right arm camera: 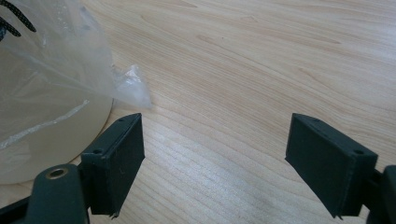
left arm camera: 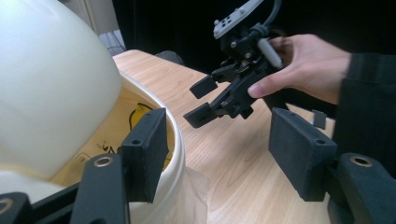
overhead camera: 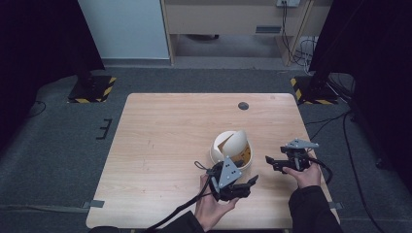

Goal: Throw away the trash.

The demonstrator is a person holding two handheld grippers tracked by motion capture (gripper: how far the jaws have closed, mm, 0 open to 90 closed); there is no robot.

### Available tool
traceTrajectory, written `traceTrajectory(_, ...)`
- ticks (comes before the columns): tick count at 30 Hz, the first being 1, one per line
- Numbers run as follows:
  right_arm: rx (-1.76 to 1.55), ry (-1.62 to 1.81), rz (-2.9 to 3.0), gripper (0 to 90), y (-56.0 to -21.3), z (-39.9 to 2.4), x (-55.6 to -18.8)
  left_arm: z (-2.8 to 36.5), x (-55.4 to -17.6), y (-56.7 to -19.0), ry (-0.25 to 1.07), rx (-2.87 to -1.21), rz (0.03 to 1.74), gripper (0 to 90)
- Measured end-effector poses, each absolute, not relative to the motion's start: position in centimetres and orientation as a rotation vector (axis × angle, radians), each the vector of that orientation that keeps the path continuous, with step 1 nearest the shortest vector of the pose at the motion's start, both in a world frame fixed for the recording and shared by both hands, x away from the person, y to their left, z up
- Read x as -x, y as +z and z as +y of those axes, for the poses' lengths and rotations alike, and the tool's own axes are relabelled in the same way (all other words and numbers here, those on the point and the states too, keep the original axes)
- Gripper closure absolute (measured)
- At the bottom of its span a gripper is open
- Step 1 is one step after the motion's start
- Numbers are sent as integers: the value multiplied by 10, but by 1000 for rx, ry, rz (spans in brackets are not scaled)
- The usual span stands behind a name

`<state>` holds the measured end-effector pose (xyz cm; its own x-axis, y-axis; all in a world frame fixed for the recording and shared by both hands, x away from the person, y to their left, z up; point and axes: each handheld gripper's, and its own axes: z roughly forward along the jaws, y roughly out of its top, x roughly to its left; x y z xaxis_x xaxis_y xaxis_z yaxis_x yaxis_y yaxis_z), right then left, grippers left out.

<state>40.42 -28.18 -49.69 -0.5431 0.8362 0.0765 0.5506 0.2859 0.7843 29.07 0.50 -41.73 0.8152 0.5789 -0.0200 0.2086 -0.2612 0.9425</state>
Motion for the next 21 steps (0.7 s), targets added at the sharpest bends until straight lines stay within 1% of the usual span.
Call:
traceTrajectory(4,-1257,1134,2207,195,-497,-282,-404,12,-290,-412,344,-1820,595,348)
traceTrajectory(10,-1255,1133,2209,195,-497,-283,-404,34,-282,-411,362,-1828,554,315)
traceTrajectory(15,-1255,1133,2210,194,-497,-282,-404,68,-276,-418,390,-1839,553,287)
traceTrajectory(21,-1258,1126,2213,194,-498,-282,-404,111,-278,-435,419,-1838,640,268)
